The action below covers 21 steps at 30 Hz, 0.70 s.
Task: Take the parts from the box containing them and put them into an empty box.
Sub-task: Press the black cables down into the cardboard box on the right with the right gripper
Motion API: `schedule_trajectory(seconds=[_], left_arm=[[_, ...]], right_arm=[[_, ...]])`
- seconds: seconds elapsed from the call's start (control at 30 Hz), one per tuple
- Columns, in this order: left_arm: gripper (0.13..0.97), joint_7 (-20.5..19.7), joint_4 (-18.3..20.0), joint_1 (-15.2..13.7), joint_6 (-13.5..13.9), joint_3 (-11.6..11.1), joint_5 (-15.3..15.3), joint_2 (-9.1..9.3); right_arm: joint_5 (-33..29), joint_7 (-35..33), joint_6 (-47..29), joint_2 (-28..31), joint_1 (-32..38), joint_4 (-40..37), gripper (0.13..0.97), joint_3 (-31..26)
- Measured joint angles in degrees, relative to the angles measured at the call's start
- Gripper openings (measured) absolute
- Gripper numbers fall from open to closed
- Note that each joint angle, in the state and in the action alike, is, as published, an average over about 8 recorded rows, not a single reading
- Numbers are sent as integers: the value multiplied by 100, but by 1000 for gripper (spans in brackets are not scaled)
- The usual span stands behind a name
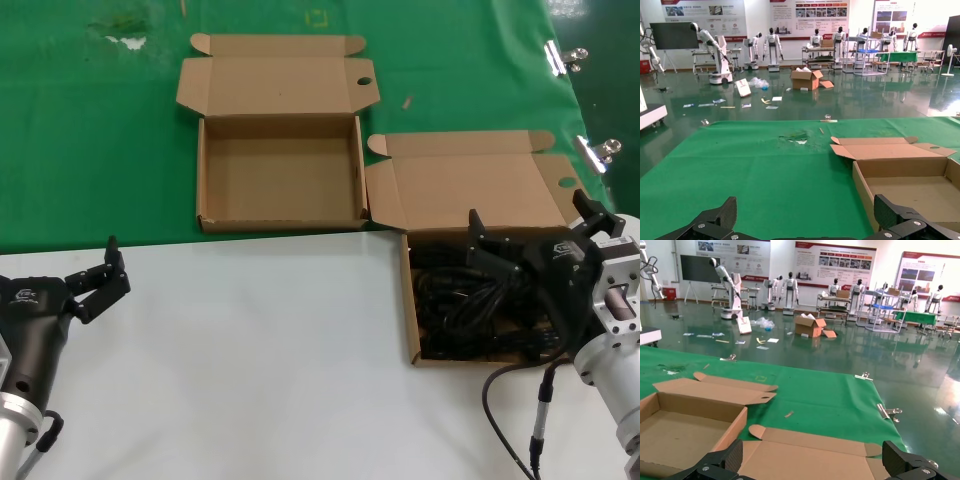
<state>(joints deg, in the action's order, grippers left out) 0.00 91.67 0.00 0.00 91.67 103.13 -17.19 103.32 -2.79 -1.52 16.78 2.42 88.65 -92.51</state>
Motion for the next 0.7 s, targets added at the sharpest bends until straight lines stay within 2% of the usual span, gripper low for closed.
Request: schedule_trajectory(seconds=[0.7], left_arm=[[956, 0, 0, 0, 0, 0, 0, 0]], right_arm=[[0, 0, 0, 0, 0, 0, 966, 0]])
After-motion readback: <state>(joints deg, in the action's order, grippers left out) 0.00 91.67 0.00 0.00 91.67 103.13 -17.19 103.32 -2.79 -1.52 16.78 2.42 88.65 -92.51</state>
